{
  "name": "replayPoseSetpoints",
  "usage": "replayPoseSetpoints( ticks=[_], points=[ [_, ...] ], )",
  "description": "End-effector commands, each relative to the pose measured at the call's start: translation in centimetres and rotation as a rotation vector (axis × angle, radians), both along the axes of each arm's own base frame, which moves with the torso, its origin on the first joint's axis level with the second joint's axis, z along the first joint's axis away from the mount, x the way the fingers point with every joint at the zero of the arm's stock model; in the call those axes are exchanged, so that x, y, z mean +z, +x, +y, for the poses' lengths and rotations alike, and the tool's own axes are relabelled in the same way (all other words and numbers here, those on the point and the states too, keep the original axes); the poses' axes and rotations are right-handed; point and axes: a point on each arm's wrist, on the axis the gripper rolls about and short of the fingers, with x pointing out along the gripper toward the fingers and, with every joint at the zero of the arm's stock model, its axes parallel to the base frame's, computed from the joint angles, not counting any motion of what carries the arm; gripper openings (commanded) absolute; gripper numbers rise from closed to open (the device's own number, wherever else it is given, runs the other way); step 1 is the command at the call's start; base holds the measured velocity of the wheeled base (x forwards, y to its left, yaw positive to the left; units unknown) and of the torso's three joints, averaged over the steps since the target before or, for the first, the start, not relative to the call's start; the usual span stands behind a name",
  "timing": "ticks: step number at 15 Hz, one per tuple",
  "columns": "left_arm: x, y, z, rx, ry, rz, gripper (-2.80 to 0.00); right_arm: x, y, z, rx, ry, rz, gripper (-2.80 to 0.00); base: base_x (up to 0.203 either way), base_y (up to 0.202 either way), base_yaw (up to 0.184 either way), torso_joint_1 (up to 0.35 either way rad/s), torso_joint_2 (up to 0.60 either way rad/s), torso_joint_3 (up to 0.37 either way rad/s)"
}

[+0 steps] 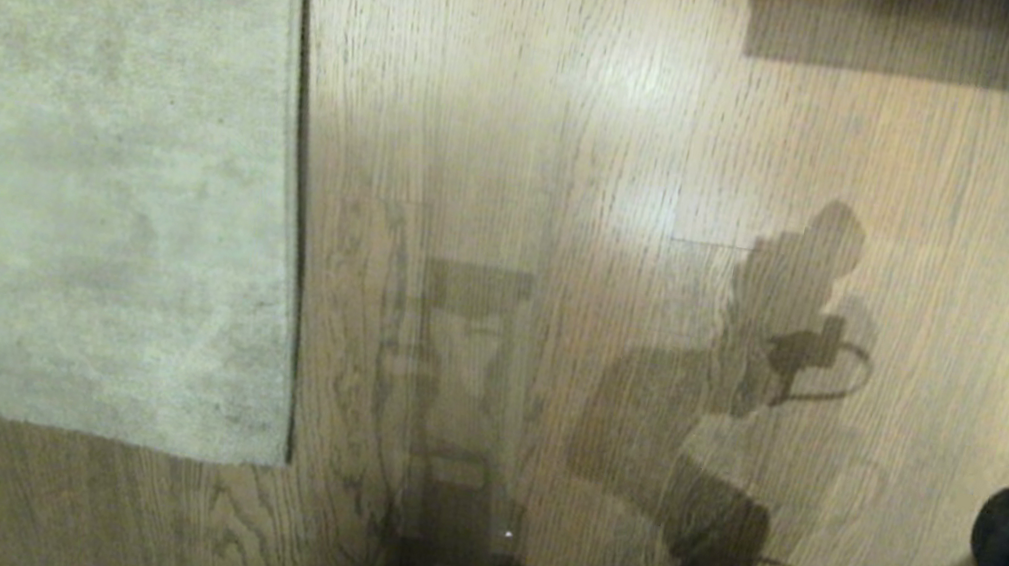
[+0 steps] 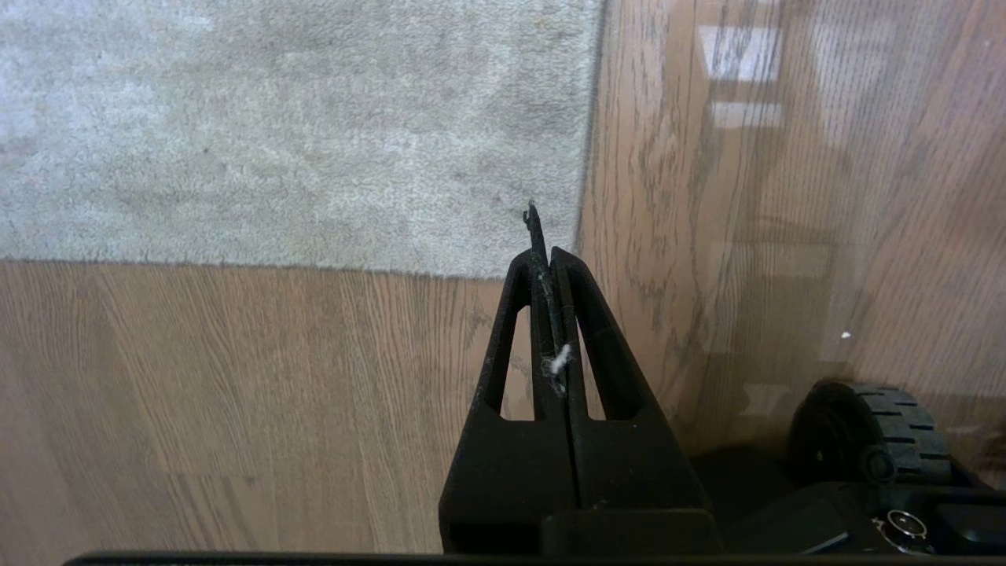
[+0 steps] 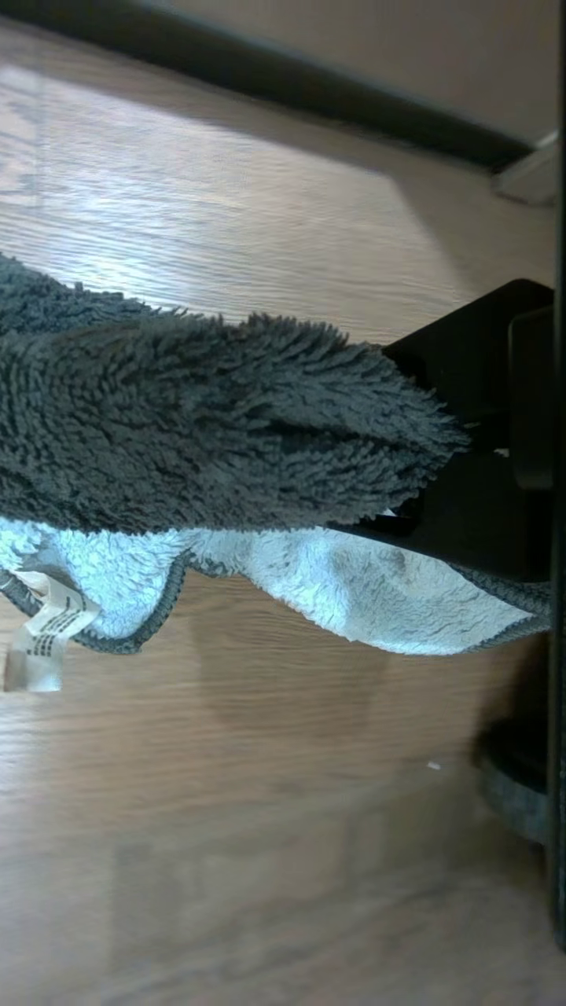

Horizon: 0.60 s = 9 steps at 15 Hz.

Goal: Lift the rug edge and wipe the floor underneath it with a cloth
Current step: Lift up the carpet

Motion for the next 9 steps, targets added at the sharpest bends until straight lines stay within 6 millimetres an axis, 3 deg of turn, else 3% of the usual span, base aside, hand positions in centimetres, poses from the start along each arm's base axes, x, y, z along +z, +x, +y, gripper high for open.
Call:
replayPoseSetpoints(
  ticks=[1,9],
  points=[
    [0.0,0.0,0.0,0.000,0.000,0.000,-2.80,-0.8,-2.9,0.5,0.005,-0.030,-0.058,-2.80,0.000,0.000,0.000,0.000,0.00,0.000],
    [0.0,0.0,0.0,0.000,0.000,0.000,-2.80,-5.6,-4.0,0.1,-0.010,-0.025,-0.026,-2.80,0.000,0.000,0.000,0.000,0.00,0.000]
  ],
)
